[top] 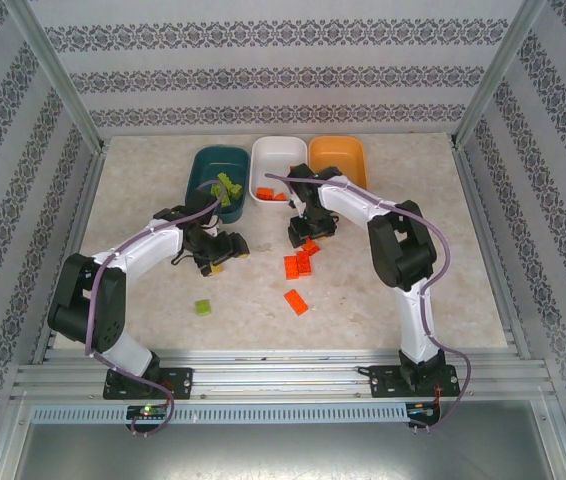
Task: Sort the legos into containers by color
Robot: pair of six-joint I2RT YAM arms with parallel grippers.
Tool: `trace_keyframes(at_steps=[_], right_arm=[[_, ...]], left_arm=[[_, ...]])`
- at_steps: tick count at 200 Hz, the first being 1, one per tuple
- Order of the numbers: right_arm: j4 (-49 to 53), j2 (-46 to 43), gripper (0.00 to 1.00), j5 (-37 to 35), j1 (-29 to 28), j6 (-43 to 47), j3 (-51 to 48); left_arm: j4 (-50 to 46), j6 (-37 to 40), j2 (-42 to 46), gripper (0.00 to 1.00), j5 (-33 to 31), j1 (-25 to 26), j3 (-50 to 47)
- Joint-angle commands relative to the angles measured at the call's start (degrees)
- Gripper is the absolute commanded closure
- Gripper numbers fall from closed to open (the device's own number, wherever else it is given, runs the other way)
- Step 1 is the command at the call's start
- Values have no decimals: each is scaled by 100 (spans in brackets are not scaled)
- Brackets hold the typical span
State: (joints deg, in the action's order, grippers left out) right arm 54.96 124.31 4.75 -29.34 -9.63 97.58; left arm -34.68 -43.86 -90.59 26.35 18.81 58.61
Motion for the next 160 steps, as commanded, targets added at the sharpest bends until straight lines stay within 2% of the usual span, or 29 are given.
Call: trace_keyframes(at_steps=[1, 41, 64, 85, 117, 136, 160], right_arm=[[-25, 151, 42, -60, 77, 25, 112], [-47, 251, 50, -133, 198, -64, 106], [-99, 184, 60, -117, 318, -119, -28], [-163, 14, 69, -76, 402, -151, -214], [-156, -480, 73, 40, 494, -204, -470], [-85, -870, 74, 328, 515, -287, -648], [-134, -1422, 74, 1114, 548, -520, -902]], left_arm=[[-127, -116, 199, 25, -73, 56, -60], [-160, -164, 227, 24, -61, 58, -42], [-99, -206, 194, 24, -36, 51, -51], [37, -287, 130, 24, 23, 58, -55], [171, -352, 69, 23, 41, 60, -19], [231, -369, 21, 22, 59, 67, -13], [415, -460, -11, 22, 63, 93, -81]])
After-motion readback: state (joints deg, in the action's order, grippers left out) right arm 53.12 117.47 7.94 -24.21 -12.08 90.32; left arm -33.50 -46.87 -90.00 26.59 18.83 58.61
